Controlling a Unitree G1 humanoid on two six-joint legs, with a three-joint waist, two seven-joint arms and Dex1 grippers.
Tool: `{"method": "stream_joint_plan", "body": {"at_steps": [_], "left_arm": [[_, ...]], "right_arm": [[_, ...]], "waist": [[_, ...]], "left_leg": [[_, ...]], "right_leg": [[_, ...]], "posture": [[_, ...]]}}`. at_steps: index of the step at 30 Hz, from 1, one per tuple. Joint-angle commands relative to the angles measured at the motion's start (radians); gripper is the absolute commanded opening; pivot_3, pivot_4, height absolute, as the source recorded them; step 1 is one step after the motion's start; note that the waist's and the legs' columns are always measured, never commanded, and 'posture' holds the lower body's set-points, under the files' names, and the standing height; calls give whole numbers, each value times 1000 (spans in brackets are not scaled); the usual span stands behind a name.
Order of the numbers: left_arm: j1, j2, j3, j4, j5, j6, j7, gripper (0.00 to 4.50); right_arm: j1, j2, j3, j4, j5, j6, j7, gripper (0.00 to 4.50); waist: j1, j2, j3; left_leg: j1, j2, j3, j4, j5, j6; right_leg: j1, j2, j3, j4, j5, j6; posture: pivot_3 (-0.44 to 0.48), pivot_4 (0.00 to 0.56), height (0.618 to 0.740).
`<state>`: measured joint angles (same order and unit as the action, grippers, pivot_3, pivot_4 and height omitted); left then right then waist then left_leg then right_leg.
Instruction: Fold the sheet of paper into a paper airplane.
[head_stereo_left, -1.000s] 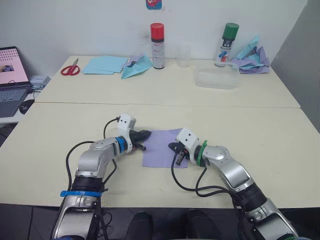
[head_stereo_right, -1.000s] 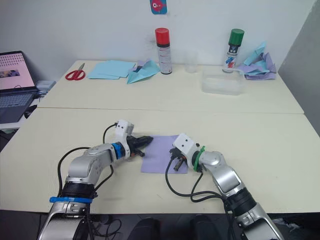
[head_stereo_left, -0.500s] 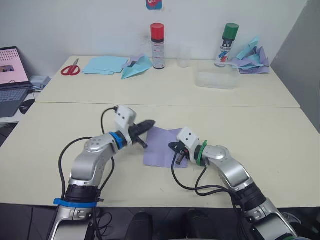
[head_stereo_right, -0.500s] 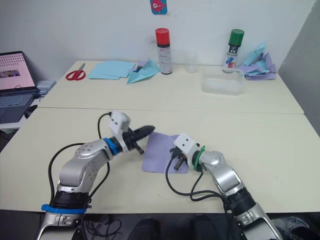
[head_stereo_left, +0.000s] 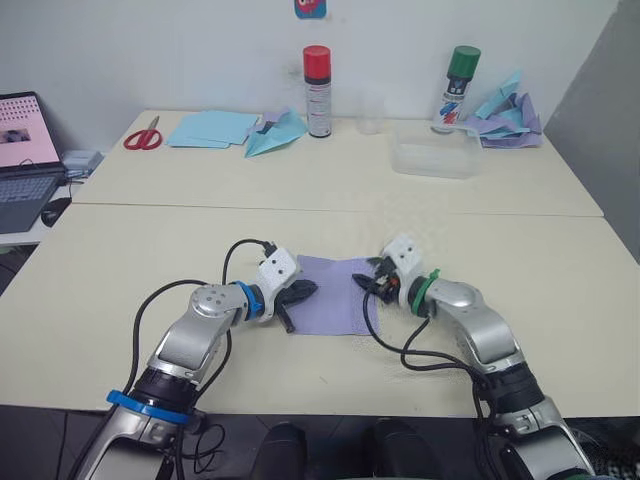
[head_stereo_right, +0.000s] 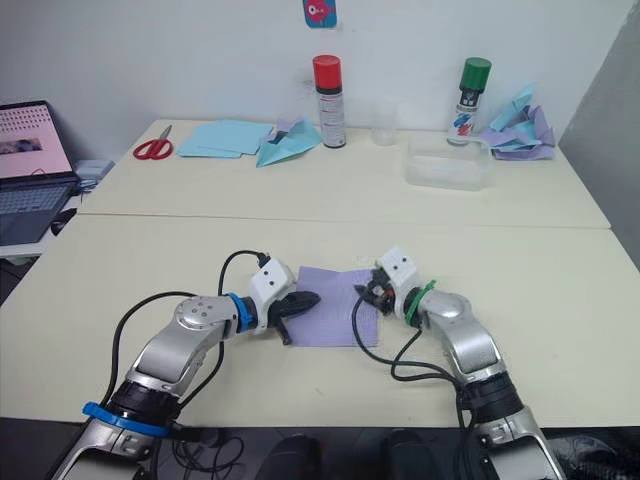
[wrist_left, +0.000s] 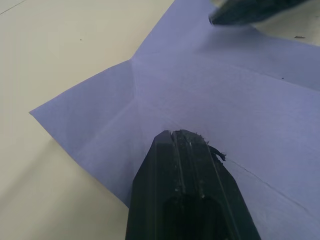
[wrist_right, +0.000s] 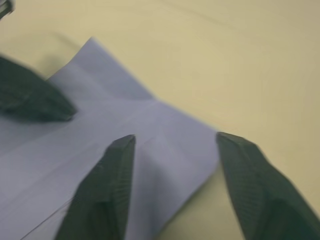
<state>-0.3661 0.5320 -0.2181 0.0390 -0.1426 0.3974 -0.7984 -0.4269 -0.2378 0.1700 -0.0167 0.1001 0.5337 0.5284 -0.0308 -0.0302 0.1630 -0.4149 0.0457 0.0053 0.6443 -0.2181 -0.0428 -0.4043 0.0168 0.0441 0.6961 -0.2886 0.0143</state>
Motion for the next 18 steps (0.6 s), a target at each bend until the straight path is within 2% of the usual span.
{"method": "stream_joint_plan", "body": {"at_steps": [1,5,8,11,16,17,18], "left_arm": [[16,11,-25,40,35,0,-14,0],[13,10,-24,49,40,-10,-21,0],[5,7,-29,65,53,-21,-21,0],[2,3,-36,66,57,-23,-21,0],[-3,2,-46,66,65,-22,-23,0],[-6,2,-48,69,70,-25,-23,0],[-8,2,-49,72,73,-27,-24,0]], "right_arm": [[-20,4,-26,-32,22,20,-11,2710],[-17,24,-31,-41,67,118,1,2710],[-25,30,-11,-34,55,96,-2,2710],[-32,18,21,-20,21,40,5,2110],[-32,-27,87,-9,-36,-71,40,277],[-32,-32,94,-7,-39,-85,47,20],[-33,-37,102,-5,-44,-98,55,20]], "waist": [[0,0,0],[0,0,0],[0,0,0],[0,0,0],[1,0,0],[1,0,0],[1,0,0]], "left_leg": [[0,0,0,0,0,0],[0,0,0,0,0,0],[0,0,0,0,0,0],[0,0,0,0,0,0],[0,0,0,0,0,0],[0,0,0,0,0,0],[0,0,1,0,0,0]], "right_leg": [[0,0,0,0,0,0],[0,0,0,0,0,0],[0,0,0,0,0,0],[0,0,0,0,0,0],[0,0,0,0,0,0],[0,0,0,0,0,0],[0,0,0,0,0,0]], "posture": [[0,150,740],[0,150,740],[0,150,740],[0,150,740],[0,150,740],[0,150,740],[0,150,740]]}}
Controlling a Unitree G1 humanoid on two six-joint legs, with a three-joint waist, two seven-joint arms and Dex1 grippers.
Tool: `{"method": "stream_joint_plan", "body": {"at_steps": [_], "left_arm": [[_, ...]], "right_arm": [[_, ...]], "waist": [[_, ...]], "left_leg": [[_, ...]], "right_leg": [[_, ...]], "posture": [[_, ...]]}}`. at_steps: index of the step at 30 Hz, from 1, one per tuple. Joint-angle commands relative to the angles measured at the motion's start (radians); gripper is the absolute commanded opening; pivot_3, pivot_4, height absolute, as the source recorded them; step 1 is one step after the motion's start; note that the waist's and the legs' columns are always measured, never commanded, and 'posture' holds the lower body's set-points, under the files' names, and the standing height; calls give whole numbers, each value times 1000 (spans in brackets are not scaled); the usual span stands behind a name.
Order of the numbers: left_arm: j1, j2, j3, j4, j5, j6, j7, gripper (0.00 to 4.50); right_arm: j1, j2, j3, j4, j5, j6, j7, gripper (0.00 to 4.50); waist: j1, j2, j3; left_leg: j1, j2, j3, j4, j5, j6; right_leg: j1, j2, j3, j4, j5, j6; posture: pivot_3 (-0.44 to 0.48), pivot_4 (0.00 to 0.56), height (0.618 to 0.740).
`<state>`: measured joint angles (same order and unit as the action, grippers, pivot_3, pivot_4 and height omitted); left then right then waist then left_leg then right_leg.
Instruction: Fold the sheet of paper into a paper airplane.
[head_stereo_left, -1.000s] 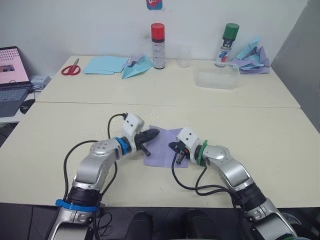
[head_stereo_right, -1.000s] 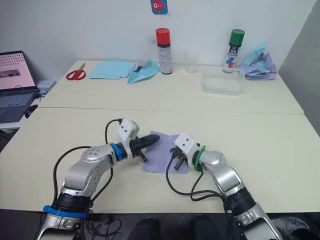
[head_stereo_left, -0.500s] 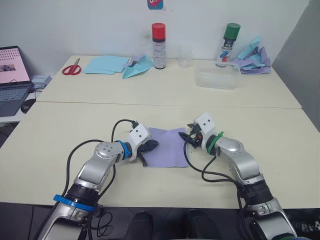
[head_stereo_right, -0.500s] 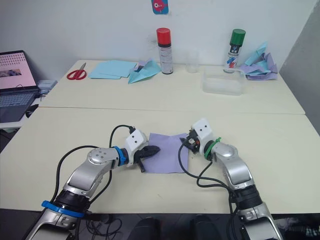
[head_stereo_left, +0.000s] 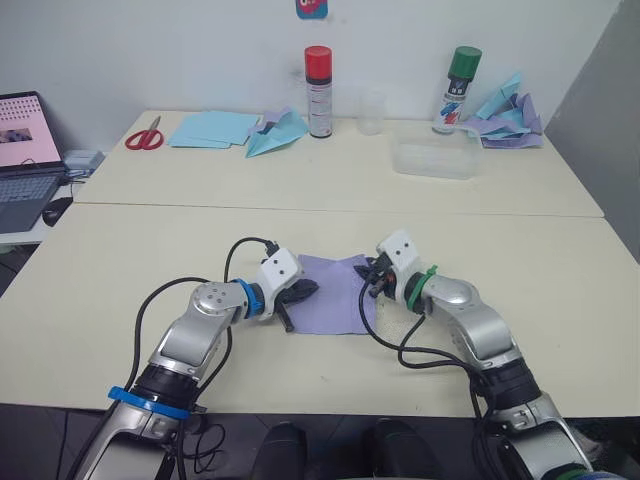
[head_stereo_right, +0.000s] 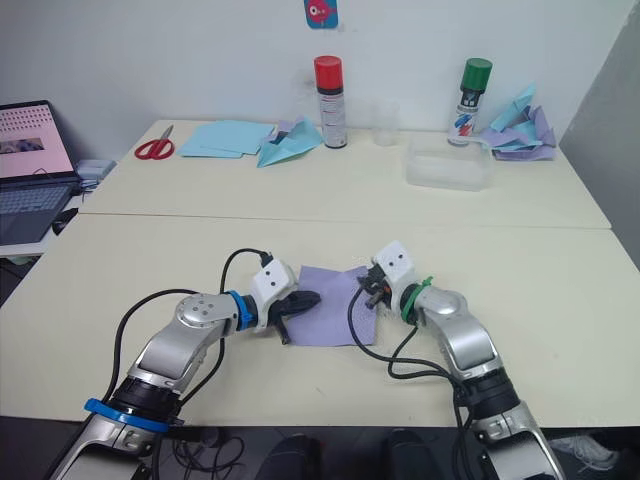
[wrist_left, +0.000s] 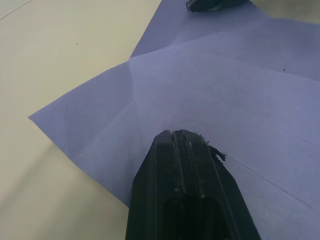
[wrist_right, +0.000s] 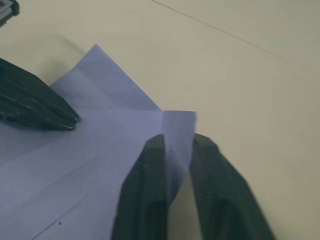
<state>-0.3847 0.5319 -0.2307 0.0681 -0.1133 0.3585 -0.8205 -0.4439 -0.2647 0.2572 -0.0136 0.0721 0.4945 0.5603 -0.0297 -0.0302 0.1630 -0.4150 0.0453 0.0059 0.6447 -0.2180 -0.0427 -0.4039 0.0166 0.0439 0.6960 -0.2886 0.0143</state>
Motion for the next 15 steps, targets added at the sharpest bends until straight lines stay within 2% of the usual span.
{"method": "stream_joint_plan", "body": {"at_steps": [1,15], "left_arm": [[8,1,-36,45,46,11,-2,0],[-18,-12,-33,58,52,12,-12,0]], "right_arm": [[-17,-15,24,-7,-24,-73,30,20],[-44,-47,131,41,-115,-102,107,20]], "waist": [[0,0,0],[1,0,0]], "left_leg": [[0,0,0,0,0,0],[0,0,0,0,0,0]], "right_leg": [[0,0,0,0,0,0],[0,0,0,0,0,0]], "posture": [[0,150,740],[0,150,740]]}}
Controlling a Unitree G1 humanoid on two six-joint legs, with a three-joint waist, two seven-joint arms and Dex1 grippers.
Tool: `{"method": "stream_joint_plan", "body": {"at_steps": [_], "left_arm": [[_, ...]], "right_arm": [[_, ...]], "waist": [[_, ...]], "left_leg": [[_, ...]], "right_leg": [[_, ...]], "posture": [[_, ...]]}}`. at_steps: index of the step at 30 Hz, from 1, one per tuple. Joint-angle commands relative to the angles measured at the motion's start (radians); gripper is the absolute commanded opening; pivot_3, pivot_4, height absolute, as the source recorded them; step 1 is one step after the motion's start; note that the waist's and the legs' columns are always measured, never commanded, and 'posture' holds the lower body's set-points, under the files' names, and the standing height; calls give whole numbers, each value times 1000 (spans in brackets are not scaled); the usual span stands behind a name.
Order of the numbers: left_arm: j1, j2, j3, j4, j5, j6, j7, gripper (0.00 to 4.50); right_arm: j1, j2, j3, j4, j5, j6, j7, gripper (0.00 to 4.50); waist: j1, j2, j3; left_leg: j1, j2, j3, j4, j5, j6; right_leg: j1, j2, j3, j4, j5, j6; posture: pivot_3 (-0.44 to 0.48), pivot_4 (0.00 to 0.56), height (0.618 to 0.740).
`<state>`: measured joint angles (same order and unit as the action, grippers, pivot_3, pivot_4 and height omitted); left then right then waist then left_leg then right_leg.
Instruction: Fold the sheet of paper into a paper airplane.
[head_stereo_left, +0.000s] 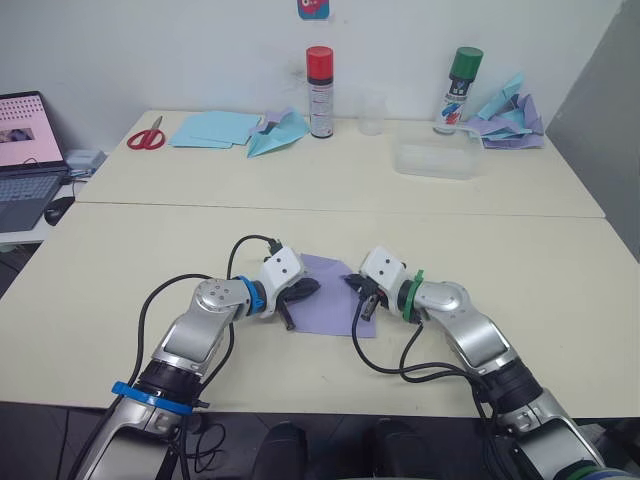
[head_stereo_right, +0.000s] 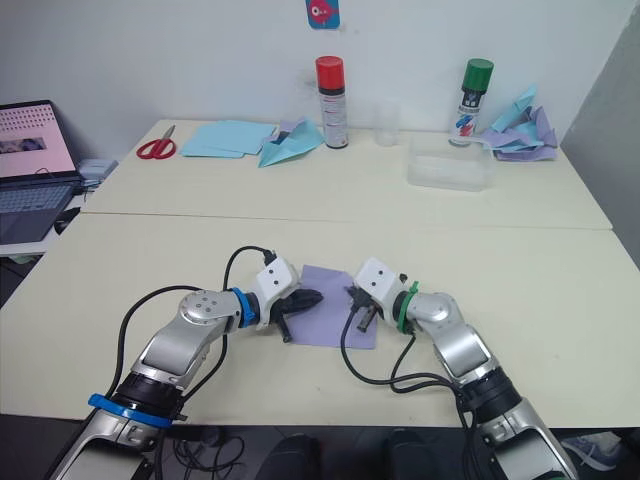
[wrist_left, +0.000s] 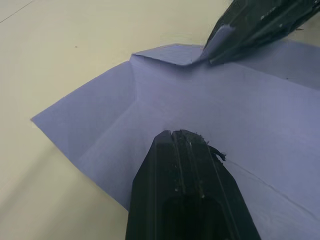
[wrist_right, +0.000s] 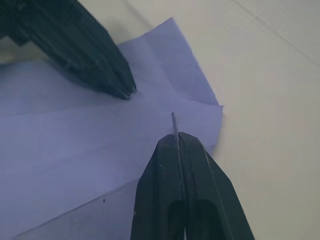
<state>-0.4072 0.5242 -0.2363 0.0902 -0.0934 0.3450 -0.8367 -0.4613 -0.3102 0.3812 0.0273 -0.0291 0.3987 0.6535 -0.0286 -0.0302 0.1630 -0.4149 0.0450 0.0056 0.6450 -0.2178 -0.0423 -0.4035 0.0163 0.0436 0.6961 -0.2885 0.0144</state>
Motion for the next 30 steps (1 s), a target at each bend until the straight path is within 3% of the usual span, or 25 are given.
{"method": "stream_joint_plan", "body": {"at_steps": [1,14,21,24,30], "left_arm": [[-1,-4,-26,40,34,24,2,0],[-11,-4,-27,36,32,27,-21,0],[-88,-113,68,40,-75,141,19,0],[-118,-134,75,50,-87,166,18,0],[-173,-178,34,144,-63,148,15,0]], "right_arm": [[-32,0,8,7,-17,-4,15,20],[-41,-21,48,12,-66,38,73,20],[-42,-18,36,16,-60,53,77,20],[-43,-17,31,13,-51,61,88,557],[-41,-14,28,-7,-37,89,105,2653]], "waist": [[0,0,0],[1,0,0],[3,0,0],[0,0,0],[-1,0,0]], "left_leg": [[0,0,0,0,0,0],[0,0,0,0,0,0],[-1,-1,0,0,0,0],[-1,-1,0,0,0,0],[-2,-1,0,-2,0,0]], "right_leg": [[0,0,0,0,0,0],[0,0,0,0,0,0],[0,0,-1,0,0,0],[-1,0,0,-1,0,0],[-1,3,-1,-2,0,0]], "posture": [[0,150,740],[0,150,740],[0,150,740],[0,150,740],[0,150,740]]}}
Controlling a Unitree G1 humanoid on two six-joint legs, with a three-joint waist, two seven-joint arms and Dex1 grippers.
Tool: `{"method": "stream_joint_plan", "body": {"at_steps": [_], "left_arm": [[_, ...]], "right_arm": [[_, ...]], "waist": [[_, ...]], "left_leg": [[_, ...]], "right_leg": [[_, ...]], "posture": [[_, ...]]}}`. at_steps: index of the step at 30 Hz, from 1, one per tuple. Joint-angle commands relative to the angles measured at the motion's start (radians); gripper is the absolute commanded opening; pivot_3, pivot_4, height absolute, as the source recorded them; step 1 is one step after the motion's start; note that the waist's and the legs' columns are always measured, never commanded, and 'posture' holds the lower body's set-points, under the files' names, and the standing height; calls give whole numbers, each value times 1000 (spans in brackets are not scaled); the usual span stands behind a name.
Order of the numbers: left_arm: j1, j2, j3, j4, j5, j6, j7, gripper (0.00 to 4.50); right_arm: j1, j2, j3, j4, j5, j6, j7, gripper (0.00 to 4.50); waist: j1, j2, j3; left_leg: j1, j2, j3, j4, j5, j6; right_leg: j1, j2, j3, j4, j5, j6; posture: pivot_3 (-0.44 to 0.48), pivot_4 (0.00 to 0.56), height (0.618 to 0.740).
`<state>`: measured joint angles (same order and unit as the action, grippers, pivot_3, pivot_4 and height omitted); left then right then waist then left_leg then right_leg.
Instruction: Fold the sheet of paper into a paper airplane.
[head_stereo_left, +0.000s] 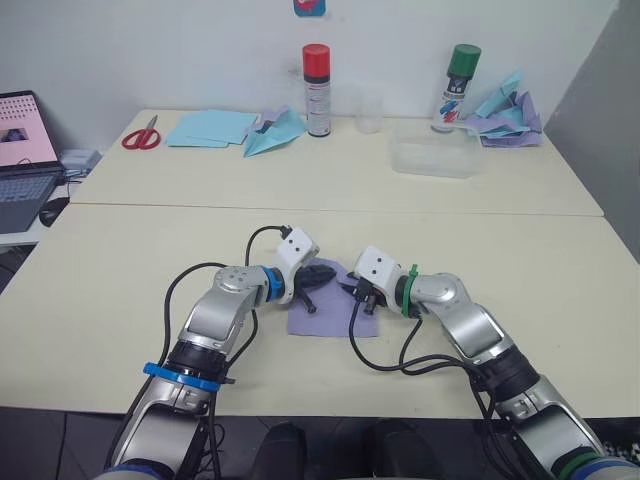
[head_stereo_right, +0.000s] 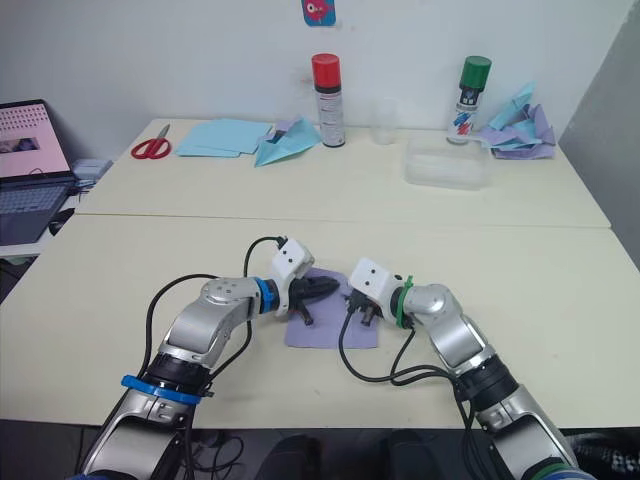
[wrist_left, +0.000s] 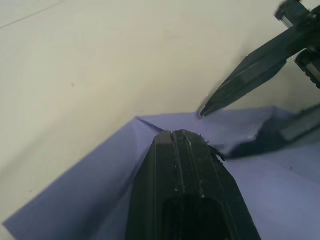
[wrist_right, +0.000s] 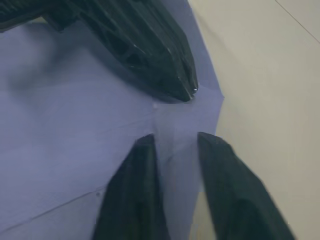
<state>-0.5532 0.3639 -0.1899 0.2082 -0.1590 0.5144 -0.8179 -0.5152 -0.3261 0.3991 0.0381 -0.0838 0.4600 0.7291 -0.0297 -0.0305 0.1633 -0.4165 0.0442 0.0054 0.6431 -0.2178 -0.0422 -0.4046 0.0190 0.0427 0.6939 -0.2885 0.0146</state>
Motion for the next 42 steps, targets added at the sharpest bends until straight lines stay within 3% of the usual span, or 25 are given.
{"method": "stream_joint_plan", "body": {"at_steps": [1,5,11,18,21,31,42], "left_arm": [[-33,-24,-18,43,9,-29,-7,0],[-50,-37,-36,87,25,-55,-17,0],[-48,-29,-63,108,45,-58,-50,0],[-40,-7,-86,138,82,-91,-67,0],[-32,0,-91,140,88,-100,-72,0],[-45,-6,-86,166,96,-120,-76,0],[-53,-5,-99,201,115,-150,-76,0]], "right_arm": [[15,3,9,-22,22,36,32,3015],[26,2,7,-44,35,67,36,4442],[46,-3,-4,-95,72,118,53,4478],[60,-14,-144,-172,170,154,29,4478],[60,4,-168,-162,176,145,-10,3658],[44,59,-98,-26,93,118,-111,13],[129,-32,-77,-131,102,222,-84,13]], "waist": [[-1,0,0],[-2,0,0],[-2,0,0],[-1,0,0],[-2,0,0],[-2,0,0],[-1,0,-1]], "left_leg": [[0,0,0,0,0,0],[0,0,0,0,0,0],[0,0,0,0,0,0],[0,0,0,0,0,0],[0,0,0,0,0,0],[0,0,0,0,0,0],[1,0,0,1,0,0]], "right_leg": [[0,0,0,0,0,0],[0,1,0,0,0,0],[0,1,0,0,0,0],[0,1,1,0,0,0],[0,1,1,0,0,0],[0,2,1,0,0,0],[1,2,1,0,0,0]], "posture": [[0,150,740],[0,150,740],[0,150,740],[0,150,740],[0,150,740],[0,150,740],[0,150,740]]}}
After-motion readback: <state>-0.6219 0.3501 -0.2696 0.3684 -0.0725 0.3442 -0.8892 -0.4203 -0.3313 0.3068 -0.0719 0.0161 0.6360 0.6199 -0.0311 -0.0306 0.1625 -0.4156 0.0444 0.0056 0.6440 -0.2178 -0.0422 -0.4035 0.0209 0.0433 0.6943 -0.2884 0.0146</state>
